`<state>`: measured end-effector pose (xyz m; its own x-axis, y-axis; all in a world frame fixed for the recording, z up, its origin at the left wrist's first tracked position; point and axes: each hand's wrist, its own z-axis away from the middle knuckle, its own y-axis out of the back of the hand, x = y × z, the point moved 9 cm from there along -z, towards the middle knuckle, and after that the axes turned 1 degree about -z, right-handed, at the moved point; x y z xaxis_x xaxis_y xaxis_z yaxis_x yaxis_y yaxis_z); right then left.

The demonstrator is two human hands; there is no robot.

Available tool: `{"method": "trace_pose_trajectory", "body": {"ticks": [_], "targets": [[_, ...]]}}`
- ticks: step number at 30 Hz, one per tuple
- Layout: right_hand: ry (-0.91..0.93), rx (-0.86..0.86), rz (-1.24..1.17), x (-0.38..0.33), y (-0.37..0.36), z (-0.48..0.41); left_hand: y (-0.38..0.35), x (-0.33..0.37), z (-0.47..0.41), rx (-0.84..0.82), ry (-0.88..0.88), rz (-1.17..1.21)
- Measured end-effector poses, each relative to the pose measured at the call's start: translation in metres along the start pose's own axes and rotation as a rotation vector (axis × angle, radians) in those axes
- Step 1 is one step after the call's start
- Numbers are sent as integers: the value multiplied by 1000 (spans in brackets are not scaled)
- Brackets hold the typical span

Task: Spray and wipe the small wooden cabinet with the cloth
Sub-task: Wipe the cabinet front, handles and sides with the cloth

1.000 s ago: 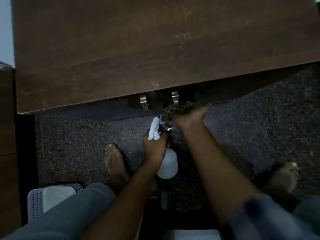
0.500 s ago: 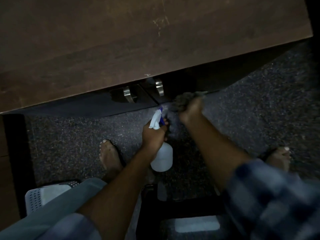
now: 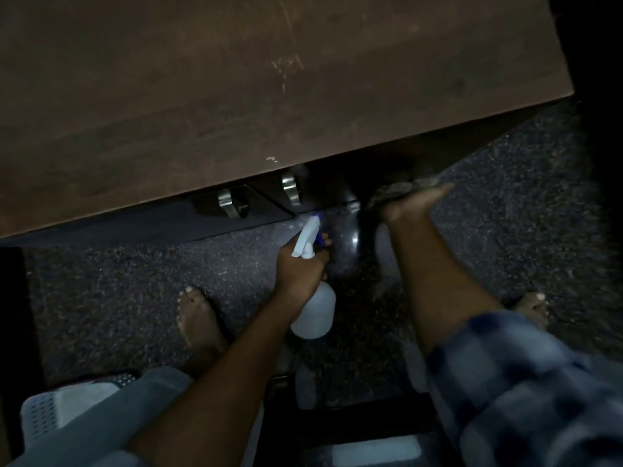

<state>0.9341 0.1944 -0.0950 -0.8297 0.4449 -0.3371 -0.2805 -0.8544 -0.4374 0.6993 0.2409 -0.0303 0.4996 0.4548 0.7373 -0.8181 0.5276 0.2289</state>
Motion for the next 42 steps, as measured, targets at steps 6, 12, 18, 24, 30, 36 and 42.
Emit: {"method": "trace_pose_trajectory", "body": {"ticks": [6, 12, 18, 24, 30, 36, 42], "targets": [[-165, -139, 55, 45, 0, 22, -29, 3, 0, 7, -27, -36], [26, -40, -65, -14, 0, -12, -33, 10, 16, -130, -93, -40], [-75, -156, 88, 26, -8, 18, -19, 12, 14, -69, -57, 24], [10, -106, 27, -12, -26, 53, -24, 37, 23, -119, -59, 67], [161, -163, 22, -86, -66, 101, -25, 49, 49, -108, -67, 120], [108, 73, 319, -95, -65, 124, 8, 65, 90, -23, -28, 235], [113, 116, 404, -102, -72, 190, 41, 88, 130, 79, -30, 311]]}}
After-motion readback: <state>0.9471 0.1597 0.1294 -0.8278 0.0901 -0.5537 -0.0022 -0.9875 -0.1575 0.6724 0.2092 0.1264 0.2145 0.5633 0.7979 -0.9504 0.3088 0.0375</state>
